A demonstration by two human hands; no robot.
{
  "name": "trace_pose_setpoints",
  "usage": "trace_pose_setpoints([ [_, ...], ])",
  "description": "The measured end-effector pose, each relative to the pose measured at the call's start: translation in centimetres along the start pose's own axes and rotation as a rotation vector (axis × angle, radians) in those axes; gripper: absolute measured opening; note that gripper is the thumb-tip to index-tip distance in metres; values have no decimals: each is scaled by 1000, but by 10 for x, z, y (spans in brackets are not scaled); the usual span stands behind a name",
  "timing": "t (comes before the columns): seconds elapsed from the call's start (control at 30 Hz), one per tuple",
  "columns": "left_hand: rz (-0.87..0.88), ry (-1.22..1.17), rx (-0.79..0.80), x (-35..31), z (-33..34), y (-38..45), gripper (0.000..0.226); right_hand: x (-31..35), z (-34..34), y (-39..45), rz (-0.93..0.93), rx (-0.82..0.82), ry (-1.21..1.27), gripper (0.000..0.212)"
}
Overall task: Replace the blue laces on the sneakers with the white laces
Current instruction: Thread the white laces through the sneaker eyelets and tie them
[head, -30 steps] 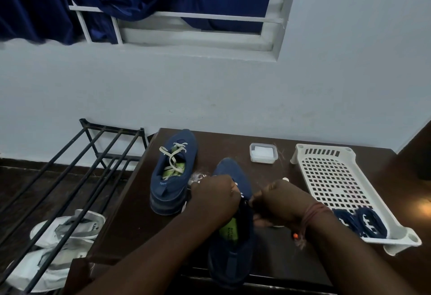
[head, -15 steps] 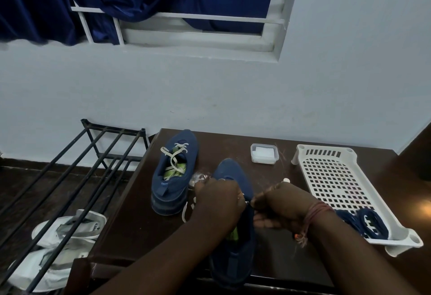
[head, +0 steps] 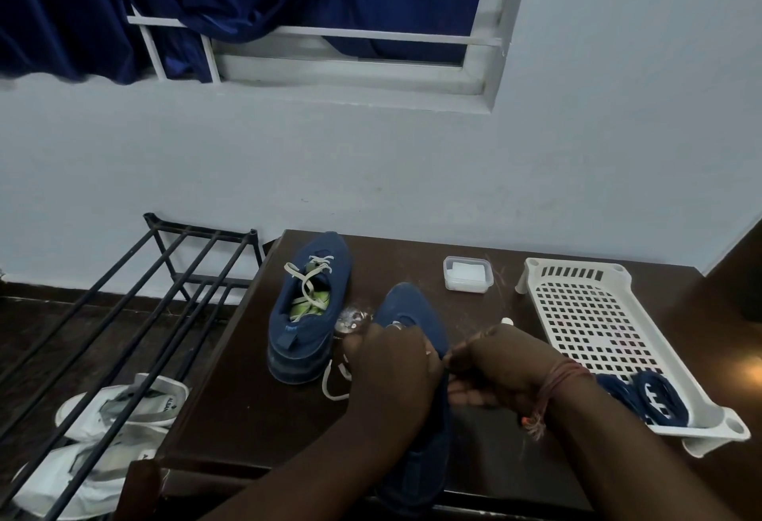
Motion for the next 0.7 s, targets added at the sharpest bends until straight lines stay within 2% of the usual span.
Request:
trace_pose_setpoints([
  [0.13,53,67,-83,-3,-1,0,19,0,-1,1,-4,-6,-10,7],
  [0.23,5,-29,-14,4,5,-1,25,-1,0,2,5,26,8,17],
  [0.33,-57,-108,-1,9,0,1,22,-3,3,2,7,43,14,16],
  [0.43,-156,-158,96,17,1,5,24,-3,6,0,9,79,48,19],
  [0.53,-185,-282,216,19,4,9,23,-10,10,4,59,84,53,25],
  [0.6,-210,-478,308,21,6,11,18,-6,12,2,60,60,71,30],
  [0.63,-249,-563,308,26,4,13,15,2,8,-1,43,18,120,33],
  [0.7,-313,-623,249,38,-9,21,25,25,-9,-5,-107,-144,100,28],
])
Point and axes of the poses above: each hand's wrist, its own y-axis towards the middle knuckle, its own z-axis out of the palm, x = y × z, the point moved 7 cm from there along y, towards the middle knuckle
